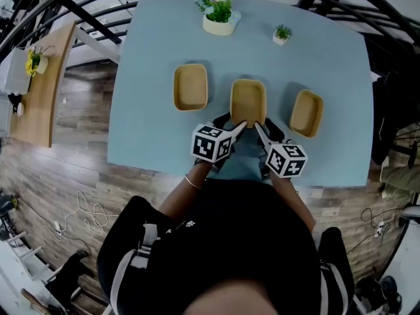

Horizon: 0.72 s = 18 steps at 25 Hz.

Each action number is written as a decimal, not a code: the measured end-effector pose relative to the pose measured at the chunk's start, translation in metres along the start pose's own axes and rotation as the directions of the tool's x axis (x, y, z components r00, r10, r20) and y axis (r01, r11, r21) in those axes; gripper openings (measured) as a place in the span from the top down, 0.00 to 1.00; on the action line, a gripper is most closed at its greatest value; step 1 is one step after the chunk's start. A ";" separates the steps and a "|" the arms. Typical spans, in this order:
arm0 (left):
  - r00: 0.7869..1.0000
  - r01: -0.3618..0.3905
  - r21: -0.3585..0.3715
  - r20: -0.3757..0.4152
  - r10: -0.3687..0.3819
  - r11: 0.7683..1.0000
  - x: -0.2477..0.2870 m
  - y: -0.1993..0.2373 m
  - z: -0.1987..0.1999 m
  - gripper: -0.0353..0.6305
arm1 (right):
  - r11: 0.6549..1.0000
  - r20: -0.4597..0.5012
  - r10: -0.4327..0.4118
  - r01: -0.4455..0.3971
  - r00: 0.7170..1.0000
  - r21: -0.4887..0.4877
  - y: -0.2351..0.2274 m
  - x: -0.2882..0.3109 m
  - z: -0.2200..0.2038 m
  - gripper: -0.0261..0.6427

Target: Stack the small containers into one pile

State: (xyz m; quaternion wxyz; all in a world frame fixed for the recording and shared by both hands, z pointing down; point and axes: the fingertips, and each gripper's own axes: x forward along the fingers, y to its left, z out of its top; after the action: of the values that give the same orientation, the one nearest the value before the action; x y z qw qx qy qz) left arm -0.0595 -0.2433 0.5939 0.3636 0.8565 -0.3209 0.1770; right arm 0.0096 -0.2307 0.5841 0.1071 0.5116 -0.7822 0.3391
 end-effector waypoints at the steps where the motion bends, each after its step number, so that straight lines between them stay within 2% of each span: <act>1: 1.000 0.002 0.006 0.000 -0.002 1.000 0.000 -0.001 0.000 0.62 | 1.000 0.003 -0.004 0.004 1.000 -0.001 0.000 -0.001 0.000 0.69; 9: 1.000 -0.026 0.034 0.010 0.025 0.999 -0.001 -0.001 0.001 0.63 | 1.000 0.009 -0.009 0.009 1.000 -0.003 -0.003 -0.006 -0.005 0.72; 18: 0.986 -0.142 -0.001 0.084 0.142 0.990 -0.013 -0.016 0.006 0.71 | 0.996 0.035 0.070 -0.068 0.997 -0.059 0.000 -0.026 0.015 0.76</act>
State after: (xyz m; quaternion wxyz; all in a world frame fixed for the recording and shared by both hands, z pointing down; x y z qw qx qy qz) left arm -0.0578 -0.2340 0.5746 0.3343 0.8389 -0.3957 0.1671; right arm 0.0244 -0.2215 0.5600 0.0956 0.4871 -0.8108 0.3102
